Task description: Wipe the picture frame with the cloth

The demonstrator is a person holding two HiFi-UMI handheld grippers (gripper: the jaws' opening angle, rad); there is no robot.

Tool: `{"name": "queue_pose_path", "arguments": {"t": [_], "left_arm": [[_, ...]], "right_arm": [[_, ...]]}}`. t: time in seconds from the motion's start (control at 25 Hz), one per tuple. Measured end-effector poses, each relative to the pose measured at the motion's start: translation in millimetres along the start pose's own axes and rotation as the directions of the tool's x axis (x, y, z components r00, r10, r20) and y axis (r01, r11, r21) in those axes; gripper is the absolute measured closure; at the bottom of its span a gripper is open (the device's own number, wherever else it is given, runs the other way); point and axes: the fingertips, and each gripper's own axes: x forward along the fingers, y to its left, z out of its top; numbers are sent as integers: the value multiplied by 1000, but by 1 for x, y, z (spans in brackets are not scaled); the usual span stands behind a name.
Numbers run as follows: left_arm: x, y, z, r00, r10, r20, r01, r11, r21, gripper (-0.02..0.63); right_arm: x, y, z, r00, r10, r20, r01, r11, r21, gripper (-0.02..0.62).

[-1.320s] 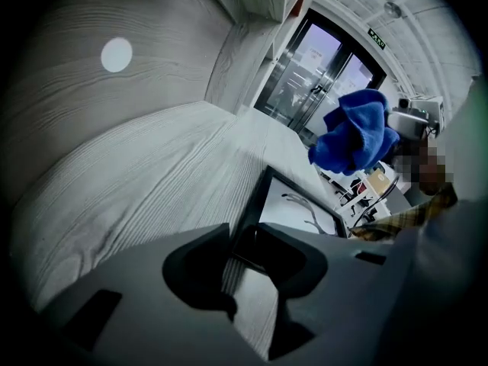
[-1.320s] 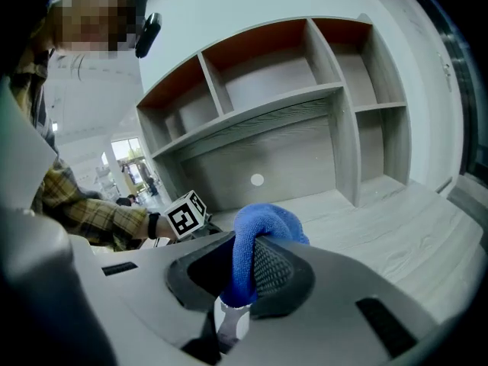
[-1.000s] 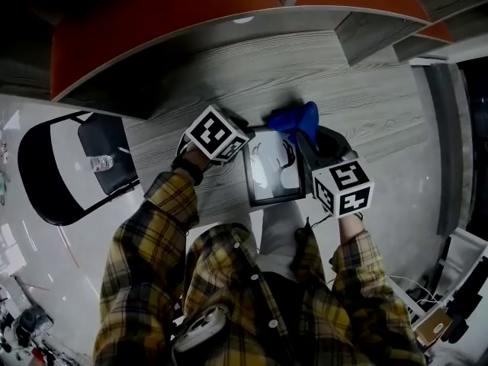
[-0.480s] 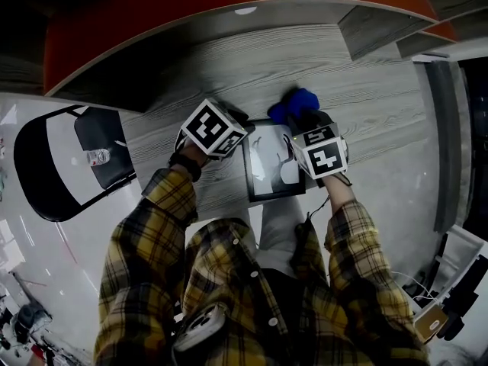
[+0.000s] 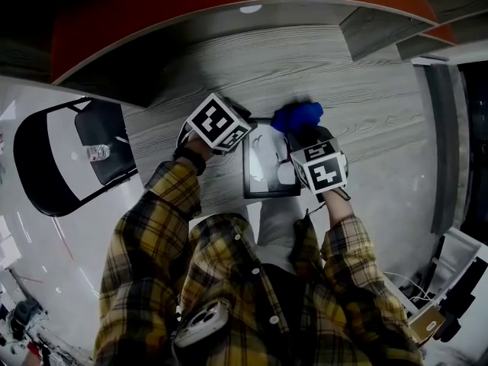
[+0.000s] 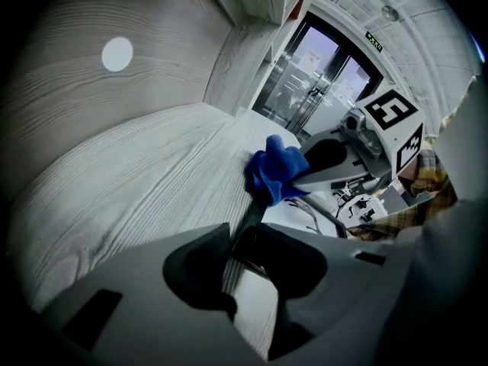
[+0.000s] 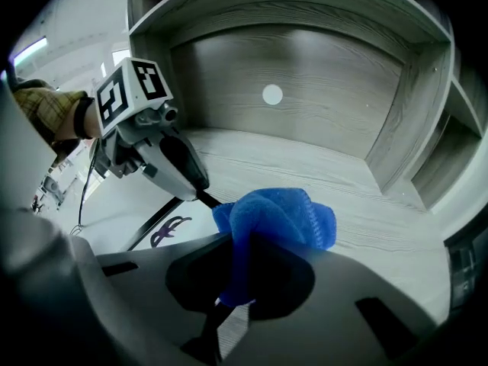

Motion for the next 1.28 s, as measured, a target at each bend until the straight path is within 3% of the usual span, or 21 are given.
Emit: {"name": "queue_pose_path", "arguments": {"t": [0.44, 0.92, 1.12, 1.28], "left_arm": [[0, 0, 0, 1000, -18, 11, 18, 1000, -15, 499], [-1, 1, -1, 1000, -15, 11, 15, 1000, -21, 499], [-2, 2, -3, 1000, -7, 6, 7, 1000, -23, 499], [-1, 1, -2, 1000, 0, 14, 0, 1000, -29, 499]], "right_arm": [[-20, 50, -51, 993, 84, -81, -86, 996, -16, 545], [-60, 96, -110, 969, 221, -106, -206, 968, 141, 545], [-65, 99, -115, 965, 240, -109, -223, 963, 149, 545], [-78, 88, -80, 975, 218, -42, -212, 970, 118, 543]]}}
